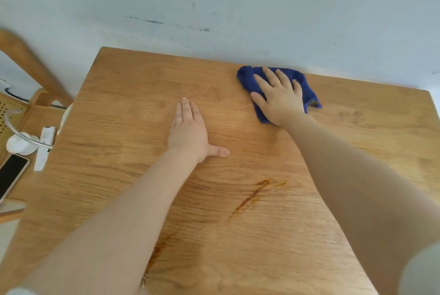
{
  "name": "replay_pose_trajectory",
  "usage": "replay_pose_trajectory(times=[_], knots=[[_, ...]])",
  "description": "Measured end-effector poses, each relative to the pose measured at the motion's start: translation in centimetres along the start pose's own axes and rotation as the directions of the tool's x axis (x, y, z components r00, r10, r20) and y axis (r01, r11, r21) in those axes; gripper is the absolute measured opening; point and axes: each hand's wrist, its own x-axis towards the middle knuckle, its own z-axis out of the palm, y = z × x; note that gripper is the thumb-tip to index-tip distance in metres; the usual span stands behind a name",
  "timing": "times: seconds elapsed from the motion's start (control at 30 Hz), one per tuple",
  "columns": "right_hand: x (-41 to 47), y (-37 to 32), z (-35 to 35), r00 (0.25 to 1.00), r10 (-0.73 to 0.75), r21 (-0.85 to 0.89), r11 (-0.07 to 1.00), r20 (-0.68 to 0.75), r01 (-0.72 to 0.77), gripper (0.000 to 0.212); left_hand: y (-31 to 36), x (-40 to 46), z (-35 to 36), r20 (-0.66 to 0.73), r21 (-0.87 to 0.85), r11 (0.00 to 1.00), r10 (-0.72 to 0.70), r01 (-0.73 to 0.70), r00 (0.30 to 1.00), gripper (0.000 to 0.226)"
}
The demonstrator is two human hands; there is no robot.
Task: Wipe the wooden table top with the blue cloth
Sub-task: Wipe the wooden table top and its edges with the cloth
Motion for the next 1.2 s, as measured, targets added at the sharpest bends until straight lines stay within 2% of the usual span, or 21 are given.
replay_pose_trajectory(times=[0.1, 0.27, 0.4, 0.47, 0.57, 0.67, 0.73, 0.8, 0.97, 1.1, 1.2], knots=[[-2.1, -0.9, 0.0, 1.0, 0.002, -0.008, 1.0, -0.008, -0.002, 0.049, 0.0, -0.4, -0.1, 0.005, -0.004, 1.0, -0.011, 0.011, 1.0, 0.141], [-9.8, -2.3, 0.5, 0.96, -0.278, -0.04, 0.96, -0.025, 0.277, 0.051, 0.3, -0.6, -0.5, 0.015, 0.001, 1.0, -0.006, 0.006, 1.0, 0.14], [-8.8, -1.1, 0.4, 0.937, -0.349, -0.031, 0.936, 0.006, 0.349, 0.049, 0.3, -0.2, -0.5, 0.012, 0.012, 1.0, 0.0, 0.0, 1.0, 0.14], [-5.9, -0.2, -0.1, 0.963, -0.269, -0.003, 0.963, -0.001, 0.269, 0.053, 0.1, -0.1, -0.5, 0.016, 0.023, 1.0, 0.012, -0.012, 1.0, 0.14], [-1.8, 1.2, -0.1, 1.0, 0.0, 0.019, 1.0, -0.012, 0.001, 0.047, -0.1, 0.1, 0.0, 0.018, 0.052, 0.998, 0.023, -0.024, 1.0, 0.14], [-1.0, 0.3, 0.1, 0.993, 0.101, 0.028, 0.995, -0.055, -0.099, 0.046, -0.2, 0.3, 0.0, 0.003, 0.046, 0.999, 0.026, -0.026, 1.0, 0.14], [-3.3, -0.9, 0.7, 0.995, 0.065, 0.031, 0.998, -0.081, -0.063, 0.047, -0.4, 0.0, 0.1, 0.004, 0.026, 0.999, 0.032, -0.032, 0.999, 0.139], [-6.6, -1.6, 1.1, 0.992, -0.04, 0.023, 0.999, -0.122, 0.043, 0.049, -0.5, -0.3, 0.3, -0.007, 0.018, 0.999, 0.034, -0.034, 0.999, 0.139], [-8.4, -0.5, 0.5, 0.978, -0.202, 0.035, 0.978, -0.042, 0.204, 0.052, 0.0, -0.2, -0.3, 0.009, 0.019, 1.0, -0.005, 0.004, 1.0, 0.14], [-3.4, 1.5, -0.3, 0.998, -0.053, 0.035, 0.998, 0.033, 0.052, 0.046, 0.8, -1.4, -0.1, -0.096, 0.077, 0.995, -0.049, 0.056, 0.994, 0.134], [-1.3, 2.1, -1.0, 0.995, 0.022, 0.017, 1.0, 0.095, -0.023, 0.045, 2.1, -2.9, 0.0, -0.141, 0.087, 0.996, -0.018, 0.031, 0.99, 0.118]])
